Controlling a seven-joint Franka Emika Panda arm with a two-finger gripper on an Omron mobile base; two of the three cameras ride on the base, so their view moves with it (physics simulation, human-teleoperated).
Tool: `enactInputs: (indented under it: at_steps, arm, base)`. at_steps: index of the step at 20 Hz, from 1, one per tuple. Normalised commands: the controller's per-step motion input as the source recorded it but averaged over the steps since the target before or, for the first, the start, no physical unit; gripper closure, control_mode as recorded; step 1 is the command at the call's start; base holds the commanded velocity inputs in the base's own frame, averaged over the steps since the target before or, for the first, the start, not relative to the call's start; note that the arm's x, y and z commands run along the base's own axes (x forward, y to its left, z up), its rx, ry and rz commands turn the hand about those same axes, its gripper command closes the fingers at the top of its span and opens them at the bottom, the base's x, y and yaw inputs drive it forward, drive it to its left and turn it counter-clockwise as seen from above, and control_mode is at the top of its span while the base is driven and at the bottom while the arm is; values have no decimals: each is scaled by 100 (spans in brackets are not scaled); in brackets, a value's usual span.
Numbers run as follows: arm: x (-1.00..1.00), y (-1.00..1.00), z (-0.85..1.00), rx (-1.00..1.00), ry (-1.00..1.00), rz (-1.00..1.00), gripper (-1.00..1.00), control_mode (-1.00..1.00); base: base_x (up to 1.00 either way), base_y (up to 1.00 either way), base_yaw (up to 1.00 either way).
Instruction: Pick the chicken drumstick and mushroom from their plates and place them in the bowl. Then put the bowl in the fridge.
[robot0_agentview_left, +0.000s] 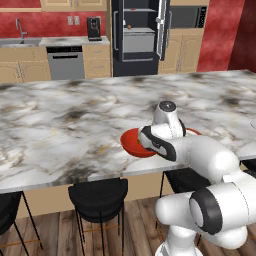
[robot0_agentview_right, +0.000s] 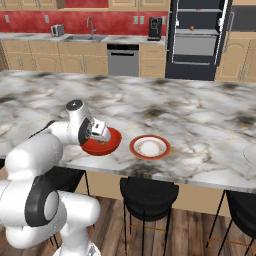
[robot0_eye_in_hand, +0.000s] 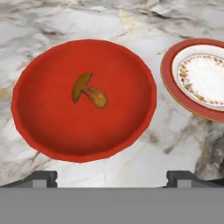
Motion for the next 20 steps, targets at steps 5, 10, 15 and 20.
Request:
enactInputs:
  at_steps: [5, 10, 15, 20]
  arm:
    - [-38, -10, 9, 3, 0, -5, -100, -100]
    - [-35, -9, 2, 2, 0, -3, -100, -100]
    - [0, -2, 0, 0, 0, -1, -100, -100]
    - [0, 0, 0, 0, 0, 0, -100, -100]
  base:
    - [0, 0, 0]
    - [0, 0, 0]
    - [0, 0, 0]
    - [0, 0, 0]
